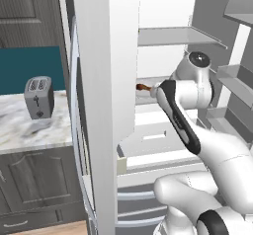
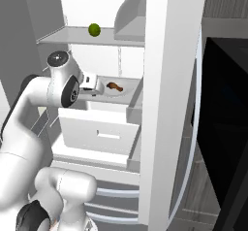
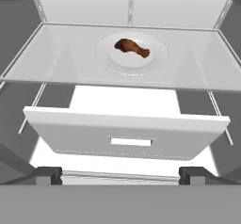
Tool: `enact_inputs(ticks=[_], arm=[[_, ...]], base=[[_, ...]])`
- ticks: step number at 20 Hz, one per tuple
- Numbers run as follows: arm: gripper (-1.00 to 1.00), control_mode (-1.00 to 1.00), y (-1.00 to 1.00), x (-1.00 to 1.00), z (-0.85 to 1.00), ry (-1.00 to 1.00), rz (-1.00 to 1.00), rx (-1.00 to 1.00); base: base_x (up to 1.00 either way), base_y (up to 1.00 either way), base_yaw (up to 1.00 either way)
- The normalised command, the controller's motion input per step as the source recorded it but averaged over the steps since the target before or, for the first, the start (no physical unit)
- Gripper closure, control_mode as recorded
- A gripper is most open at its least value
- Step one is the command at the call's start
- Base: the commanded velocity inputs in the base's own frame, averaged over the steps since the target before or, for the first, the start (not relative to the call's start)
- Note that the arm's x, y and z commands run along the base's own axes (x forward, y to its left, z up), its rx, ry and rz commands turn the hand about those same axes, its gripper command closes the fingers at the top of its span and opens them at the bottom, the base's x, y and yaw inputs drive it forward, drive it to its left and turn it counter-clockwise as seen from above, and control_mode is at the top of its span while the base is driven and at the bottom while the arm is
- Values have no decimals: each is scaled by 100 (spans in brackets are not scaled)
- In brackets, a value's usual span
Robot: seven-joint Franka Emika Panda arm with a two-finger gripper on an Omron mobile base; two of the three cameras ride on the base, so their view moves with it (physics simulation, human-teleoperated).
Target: Transport the chicken drumstick from the fridge to the microwave and turn on the microwave.
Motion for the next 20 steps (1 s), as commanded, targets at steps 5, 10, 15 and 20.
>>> enact_inputs(ticks=[5,10,15,20], arm=[[-100,-100,-6,28,4,0,1,0],[-100,-100,-14,29,1,0,7,0],[-100,-100,-10,28,0,0,9,0],[-100,-100,0,22,-9,0,1,-4]], base=[[0,0,0],[0,0,0],[0,0,0],[0,0,0]])
